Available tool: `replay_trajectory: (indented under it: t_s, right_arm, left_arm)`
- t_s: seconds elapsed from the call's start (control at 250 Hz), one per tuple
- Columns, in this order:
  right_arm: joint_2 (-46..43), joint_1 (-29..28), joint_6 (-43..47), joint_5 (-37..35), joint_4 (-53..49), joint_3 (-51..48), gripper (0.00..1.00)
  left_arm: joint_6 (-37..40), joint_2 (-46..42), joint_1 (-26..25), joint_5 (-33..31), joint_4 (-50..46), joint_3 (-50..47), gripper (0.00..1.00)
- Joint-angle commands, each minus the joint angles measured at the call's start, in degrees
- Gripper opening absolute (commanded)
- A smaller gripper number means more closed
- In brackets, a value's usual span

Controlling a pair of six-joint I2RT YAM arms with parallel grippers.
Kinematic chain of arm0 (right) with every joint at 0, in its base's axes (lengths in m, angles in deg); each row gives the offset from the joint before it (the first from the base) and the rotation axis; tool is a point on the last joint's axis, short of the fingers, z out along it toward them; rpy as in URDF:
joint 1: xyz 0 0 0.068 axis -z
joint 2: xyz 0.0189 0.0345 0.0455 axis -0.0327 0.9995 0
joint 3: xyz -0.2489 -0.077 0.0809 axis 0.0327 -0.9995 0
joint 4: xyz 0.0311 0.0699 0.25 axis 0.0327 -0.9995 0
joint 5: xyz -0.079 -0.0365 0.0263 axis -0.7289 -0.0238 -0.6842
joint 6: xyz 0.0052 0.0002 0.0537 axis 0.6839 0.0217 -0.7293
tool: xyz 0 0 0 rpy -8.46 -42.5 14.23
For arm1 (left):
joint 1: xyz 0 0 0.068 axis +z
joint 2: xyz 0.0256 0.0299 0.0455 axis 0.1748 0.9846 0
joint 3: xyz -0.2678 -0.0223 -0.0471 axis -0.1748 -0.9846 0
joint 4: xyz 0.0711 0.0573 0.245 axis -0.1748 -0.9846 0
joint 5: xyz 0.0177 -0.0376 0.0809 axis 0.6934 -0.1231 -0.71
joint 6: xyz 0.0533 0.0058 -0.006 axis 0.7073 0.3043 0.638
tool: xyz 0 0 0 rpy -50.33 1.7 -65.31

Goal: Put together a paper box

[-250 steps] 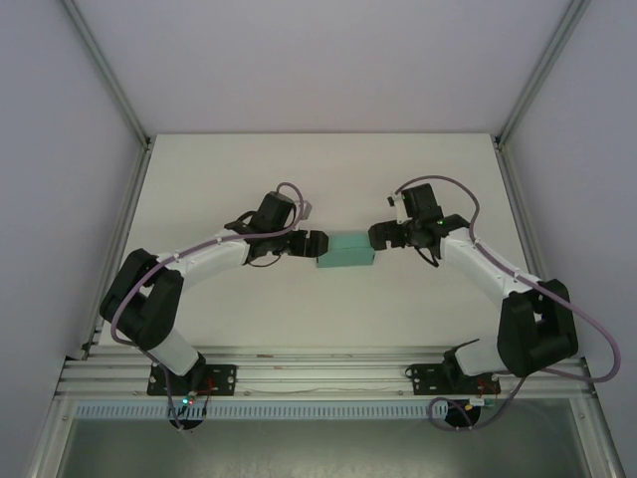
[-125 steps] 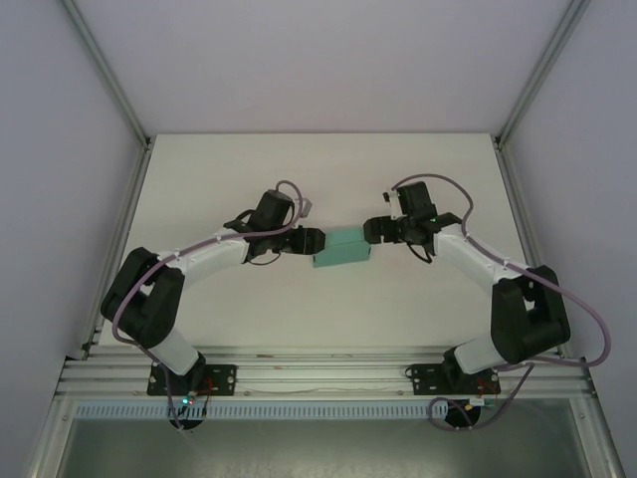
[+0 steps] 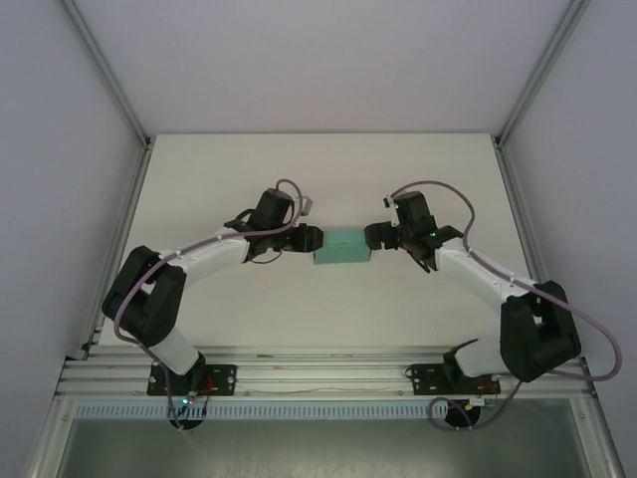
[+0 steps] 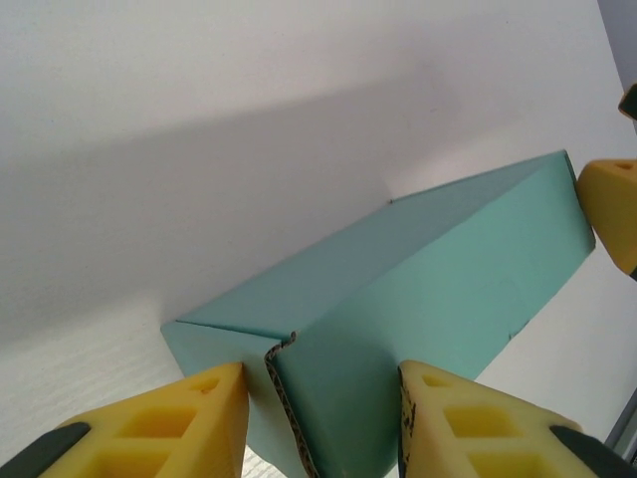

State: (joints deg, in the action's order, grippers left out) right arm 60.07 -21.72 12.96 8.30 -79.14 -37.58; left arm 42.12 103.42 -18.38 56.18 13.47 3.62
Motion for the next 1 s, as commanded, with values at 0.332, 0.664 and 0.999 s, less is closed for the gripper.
replay_trajectory:
  t_s: [0.332,0.664,0.999]
  right_arm:
    - [-7.3,0.7,19.8,18.3,-0.5,-0.9,1.00]
    - [-1.6,0.6,28.9,15.9,-5.7,4.5,1.00]
    - [2.6,0.6,39.9,19.0,-12.7,8.8,1.00]
  left_arm:
    - [2.2,3.3,-0.2,-1.5,-6.1,1.5,0.73]
    - [3.1,-0.3,-0.2,-2.1,-7.9,5.7,1.00]
    - [4.4,-1.5,0.1,-4.5,-10.2,8.3,1.00]
